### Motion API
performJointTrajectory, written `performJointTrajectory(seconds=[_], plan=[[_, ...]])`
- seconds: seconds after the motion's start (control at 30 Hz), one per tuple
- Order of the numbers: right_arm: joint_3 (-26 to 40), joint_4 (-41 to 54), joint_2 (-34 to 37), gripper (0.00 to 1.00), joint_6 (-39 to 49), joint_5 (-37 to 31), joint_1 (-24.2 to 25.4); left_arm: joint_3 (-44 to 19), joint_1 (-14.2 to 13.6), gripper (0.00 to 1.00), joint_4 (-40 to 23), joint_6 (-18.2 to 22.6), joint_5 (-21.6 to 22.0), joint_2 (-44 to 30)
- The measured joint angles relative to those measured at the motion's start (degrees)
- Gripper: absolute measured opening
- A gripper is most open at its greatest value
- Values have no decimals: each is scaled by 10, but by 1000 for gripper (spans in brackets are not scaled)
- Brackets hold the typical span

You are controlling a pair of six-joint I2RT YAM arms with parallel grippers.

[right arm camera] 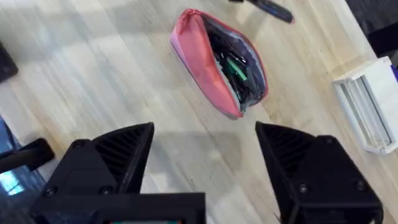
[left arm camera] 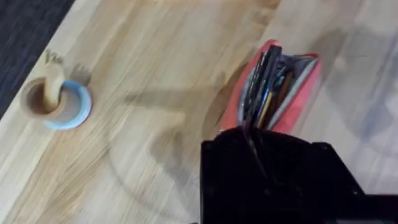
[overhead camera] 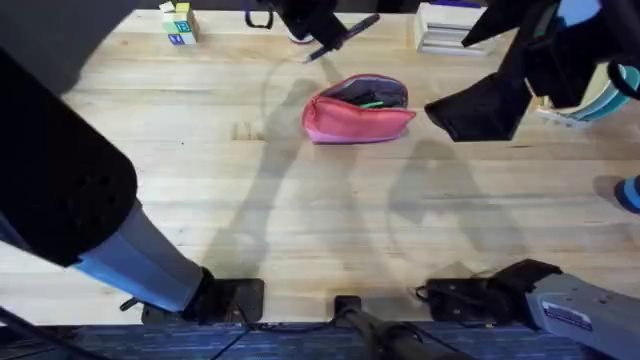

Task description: Unzip the bag, pick up the pens from the table one at a time and place them inside, then zip the bag closed.

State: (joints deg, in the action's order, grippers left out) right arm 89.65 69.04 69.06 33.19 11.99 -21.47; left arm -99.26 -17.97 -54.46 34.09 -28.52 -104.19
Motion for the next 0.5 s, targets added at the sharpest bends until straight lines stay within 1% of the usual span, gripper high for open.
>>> performJointTrajectory(seconds=[0.2,0.37,0.5], plan=[[0,0,0,998,0,0,0,0,-32,43,2,0,-5,-9],[0,0,0,997,0,0,0,0,-66,43,7,0,-6,-38],[0,0,0,998,0,0,0,0,-86,43,22,0,-7,-60]])
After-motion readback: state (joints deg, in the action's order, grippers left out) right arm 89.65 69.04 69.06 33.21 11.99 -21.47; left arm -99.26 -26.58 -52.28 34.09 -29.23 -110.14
